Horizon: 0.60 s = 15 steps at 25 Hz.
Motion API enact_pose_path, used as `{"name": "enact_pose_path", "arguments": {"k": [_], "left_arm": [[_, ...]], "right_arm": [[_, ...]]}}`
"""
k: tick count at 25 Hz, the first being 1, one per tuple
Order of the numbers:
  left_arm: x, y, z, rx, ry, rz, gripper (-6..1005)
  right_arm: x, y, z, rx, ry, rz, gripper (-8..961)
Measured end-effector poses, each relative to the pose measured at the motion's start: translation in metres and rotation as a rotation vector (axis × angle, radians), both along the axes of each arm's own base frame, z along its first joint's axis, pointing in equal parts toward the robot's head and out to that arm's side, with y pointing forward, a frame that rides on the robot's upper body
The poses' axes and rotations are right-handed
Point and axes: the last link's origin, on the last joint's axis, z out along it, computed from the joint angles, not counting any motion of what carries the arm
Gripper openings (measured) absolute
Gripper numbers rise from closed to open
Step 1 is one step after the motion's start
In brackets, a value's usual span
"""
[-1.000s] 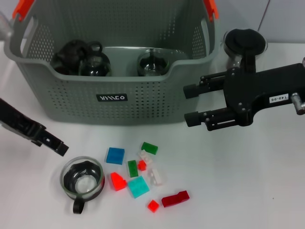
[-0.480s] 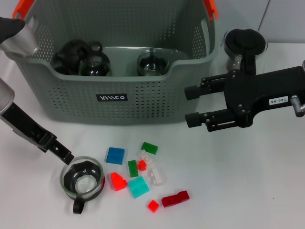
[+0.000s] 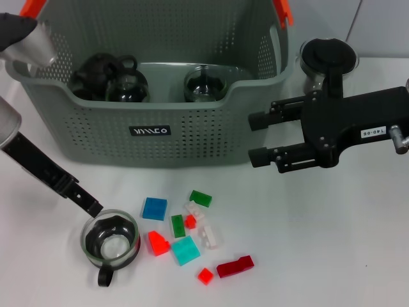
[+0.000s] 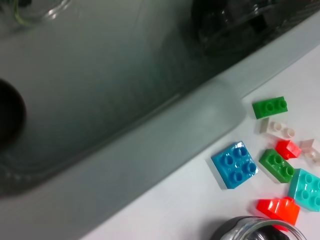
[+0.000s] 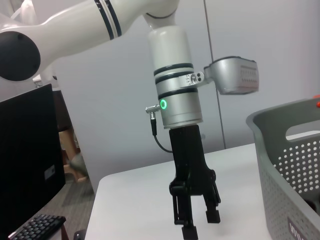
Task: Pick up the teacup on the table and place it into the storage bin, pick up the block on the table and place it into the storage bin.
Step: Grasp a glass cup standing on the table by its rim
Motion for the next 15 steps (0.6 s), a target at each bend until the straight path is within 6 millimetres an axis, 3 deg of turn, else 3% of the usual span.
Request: {"name": "enact_pose_path", "arguments": {"k": [6,15], "left_arm": [[-0.003,-0.001,0.011,0.005,-0.006,-0.061,860],[-0.006,-0.012,0.007,-0.047,-0.015,-0.046,860]], "right_arm": [[-0.001,0.001,-0.001,0.002,0.003,-0.010,713],[-0.005,0.005,-0.003,0.023,0.009,-0.013,713]]}}
